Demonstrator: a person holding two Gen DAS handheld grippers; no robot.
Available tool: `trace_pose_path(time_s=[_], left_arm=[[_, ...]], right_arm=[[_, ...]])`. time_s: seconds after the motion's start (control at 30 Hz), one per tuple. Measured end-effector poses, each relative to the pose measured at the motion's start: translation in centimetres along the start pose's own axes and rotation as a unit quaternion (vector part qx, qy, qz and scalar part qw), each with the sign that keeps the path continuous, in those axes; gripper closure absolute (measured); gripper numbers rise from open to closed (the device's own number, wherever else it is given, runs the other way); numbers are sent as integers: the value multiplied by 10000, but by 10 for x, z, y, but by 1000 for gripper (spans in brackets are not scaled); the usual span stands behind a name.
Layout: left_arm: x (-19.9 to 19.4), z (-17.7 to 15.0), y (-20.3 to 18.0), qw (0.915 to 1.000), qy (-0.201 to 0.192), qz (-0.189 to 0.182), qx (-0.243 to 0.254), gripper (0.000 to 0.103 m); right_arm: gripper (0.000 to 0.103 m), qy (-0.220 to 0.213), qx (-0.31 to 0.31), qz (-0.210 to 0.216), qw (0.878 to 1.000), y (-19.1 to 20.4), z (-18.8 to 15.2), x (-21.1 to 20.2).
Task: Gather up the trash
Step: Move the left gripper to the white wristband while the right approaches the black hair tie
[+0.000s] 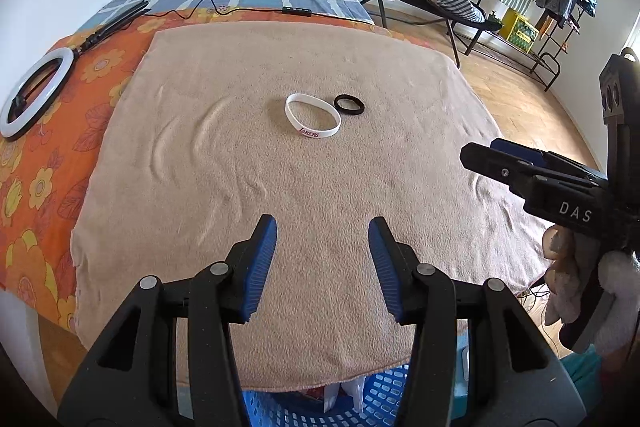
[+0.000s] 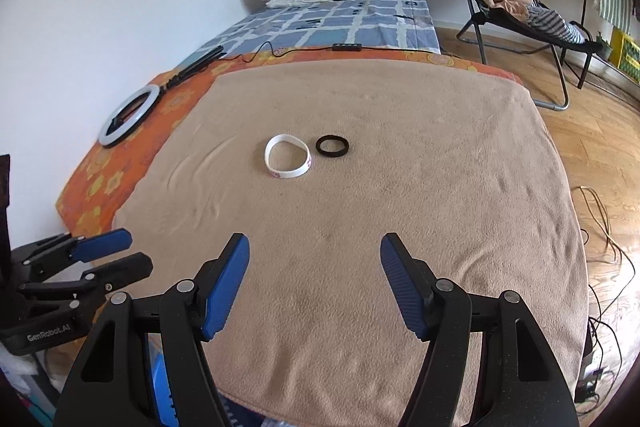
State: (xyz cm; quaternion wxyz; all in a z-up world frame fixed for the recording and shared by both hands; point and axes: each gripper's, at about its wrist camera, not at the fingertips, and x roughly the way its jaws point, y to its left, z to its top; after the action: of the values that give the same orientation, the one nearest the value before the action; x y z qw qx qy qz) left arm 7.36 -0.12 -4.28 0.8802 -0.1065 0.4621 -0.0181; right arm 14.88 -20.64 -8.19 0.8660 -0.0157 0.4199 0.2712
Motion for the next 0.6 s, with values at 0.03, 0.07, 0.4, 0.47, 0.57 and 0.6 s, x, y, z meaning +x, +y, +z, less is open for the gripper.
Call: trace_pose_path(time_s=[0.03, 0.07, 0.4, 0.47, 0.57, 0.6], left_arm=[[5, 5, 2, 10000, 30, -52, -54, 54], [10, 10, 5, 9999, 72, -109, -112, 54], [61, 54, 21, 9990, 198, -220, -343, 54], [70, 63, 24, 9988, 203, -242, -376, 55], [86, 73, 31, 9976, 280, -352, -523, 64], [91, 77, 34, 9974, 289, -356, -553, 64]], right_arm=[[35, -1, 51, 3, 10000, -4, 5, 4], [35, 1, 108, 28, 9999, -9, 11, 9], [36, 263, 854, 477, 9949, -45, 50, 65], [38, 310, 940, 557, 9935, -48, 56, 75], [51, 451, 967, 622, 9923, -47, 62, 95], [54, 491, 958, 614, 9923, -46, 63, 101]])
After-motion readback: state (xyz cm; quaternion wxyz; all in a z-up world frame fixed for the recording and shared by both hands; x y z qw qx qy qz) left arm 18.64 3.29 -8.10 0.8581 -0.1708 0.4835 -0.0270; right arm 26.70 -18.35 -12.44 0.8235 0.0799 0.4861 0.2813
